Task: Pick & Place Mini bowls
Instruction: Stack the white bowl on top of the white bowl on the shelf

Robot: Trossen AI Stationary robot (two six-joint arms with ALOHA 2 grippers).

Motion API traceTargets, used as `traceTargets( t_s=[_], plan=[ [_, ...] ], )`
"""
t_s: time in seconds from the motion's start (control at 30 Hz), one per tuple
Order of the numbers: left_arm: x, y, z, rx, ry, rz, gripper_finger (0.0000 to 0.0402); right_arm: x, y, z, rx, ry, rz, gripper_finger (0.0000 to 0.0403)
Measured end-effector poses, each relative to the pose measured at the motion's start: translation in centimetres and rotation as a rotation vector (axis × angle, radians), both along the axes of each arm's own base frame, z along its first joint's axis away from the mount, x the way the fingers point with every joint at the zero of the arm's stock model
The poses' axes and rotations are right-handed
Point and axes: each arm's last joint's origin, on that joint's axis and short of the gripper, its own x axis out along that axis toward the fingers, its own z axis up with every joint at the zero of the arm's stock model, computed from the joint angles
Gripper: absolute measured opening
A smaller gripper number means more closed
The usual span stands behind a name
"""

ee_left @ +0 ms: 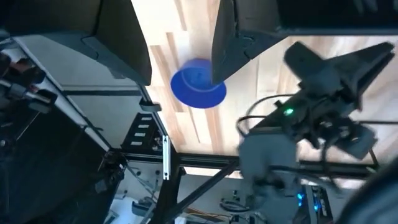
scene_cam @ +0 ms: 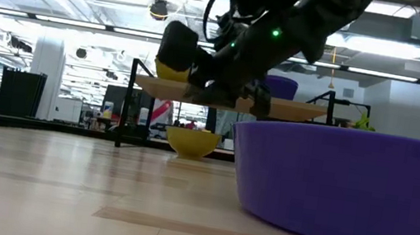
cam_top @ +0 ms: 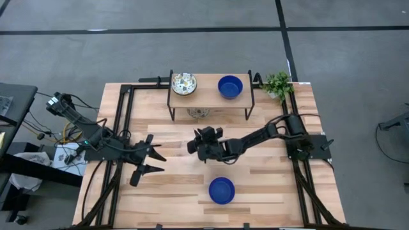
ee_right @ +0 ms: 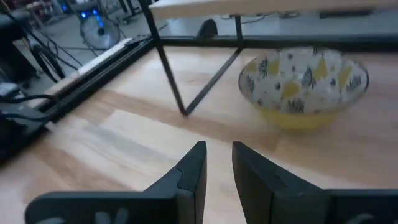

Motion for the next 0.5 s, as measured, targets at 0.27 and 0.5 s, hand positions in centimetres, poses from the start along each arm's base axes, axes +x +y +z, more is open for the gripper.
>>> traceTargets(
  t_s=[0.27,0.5],
  plan=[
    [0.0,0.0,0.0,0.05,-0.014,-0.004,0.0166,0.8,-3.6,-0.3,0.009,-0.008,-0.031,0.0065],
    [0.0,0.0,0.0,0.046,-0.015,0.006,0.0166,1.1,-5.1,-1.6,0.014,-0.005,-0.049,0.0065]
  ],
)
